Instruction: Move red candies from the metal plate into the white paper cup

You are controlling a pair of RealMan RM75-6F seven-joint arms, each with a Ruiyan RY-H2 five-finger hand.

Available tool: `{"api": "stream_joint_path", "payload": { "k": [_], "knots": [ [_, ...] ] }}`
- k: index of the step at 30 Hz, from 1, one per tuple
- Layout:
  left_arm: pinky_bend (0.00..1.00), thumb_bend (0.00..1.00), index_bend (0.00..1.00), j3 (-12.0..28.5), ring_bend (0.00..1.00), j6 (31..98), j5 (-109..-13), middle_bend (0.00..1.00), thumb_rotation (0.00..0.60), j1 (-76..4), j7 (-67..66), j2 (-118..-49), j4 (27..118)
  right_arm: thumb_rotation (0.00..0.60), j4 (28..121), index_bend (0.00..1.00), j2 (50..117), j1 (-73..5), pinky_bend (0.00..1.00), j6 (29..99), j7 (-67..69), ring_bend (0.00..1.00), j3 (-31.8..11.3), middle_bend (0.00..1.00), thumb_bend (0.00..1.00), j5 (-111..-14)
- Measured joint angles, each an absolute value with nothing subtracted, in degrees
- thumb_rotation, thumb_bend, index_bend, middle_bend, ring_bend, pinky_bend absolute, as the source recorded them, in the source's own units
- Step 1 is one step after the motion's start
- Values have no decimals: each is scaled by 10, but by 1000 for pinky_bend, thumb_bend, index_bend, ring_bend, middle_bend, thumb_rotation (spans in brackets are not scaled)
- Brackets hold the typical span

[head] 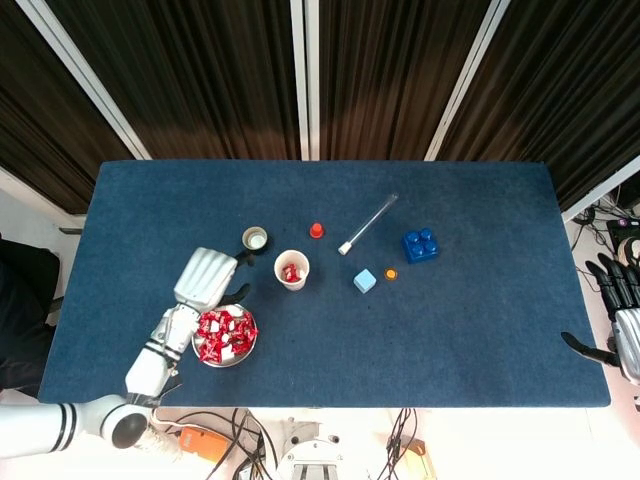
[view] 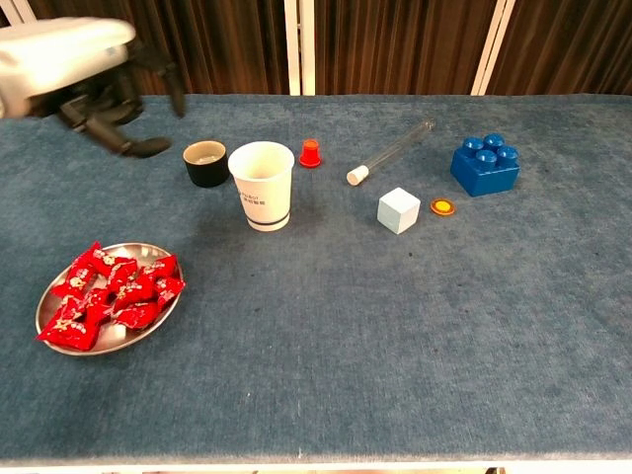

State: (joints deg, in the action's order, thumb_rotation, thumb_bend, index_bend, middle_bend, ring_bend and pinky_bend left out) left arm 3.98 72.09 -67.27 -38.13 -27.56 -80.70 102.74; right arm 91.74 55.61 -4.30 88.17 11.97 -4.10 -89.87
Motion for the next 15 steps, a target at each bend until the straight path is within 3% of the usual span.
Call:
{"api": "stream_joint_path", "payload": {
  "k": [5, 15],
  "knots": [
    [834, 264, 406, -11, 830, 731, -706, 921, 600, -342, -268, -795, 1026, 600, 918, 0, 556, -44, 0, 882, 119, 0, -40, 28, 277, -905],
    [834, 263, 406, -29, 831, 701, -699, 921, 600, -325, -307, -836, 954, 600, 924, 0, 553, -43, 0, 886, 115, 0, -39, 28, 277, -906]
  ]
}}
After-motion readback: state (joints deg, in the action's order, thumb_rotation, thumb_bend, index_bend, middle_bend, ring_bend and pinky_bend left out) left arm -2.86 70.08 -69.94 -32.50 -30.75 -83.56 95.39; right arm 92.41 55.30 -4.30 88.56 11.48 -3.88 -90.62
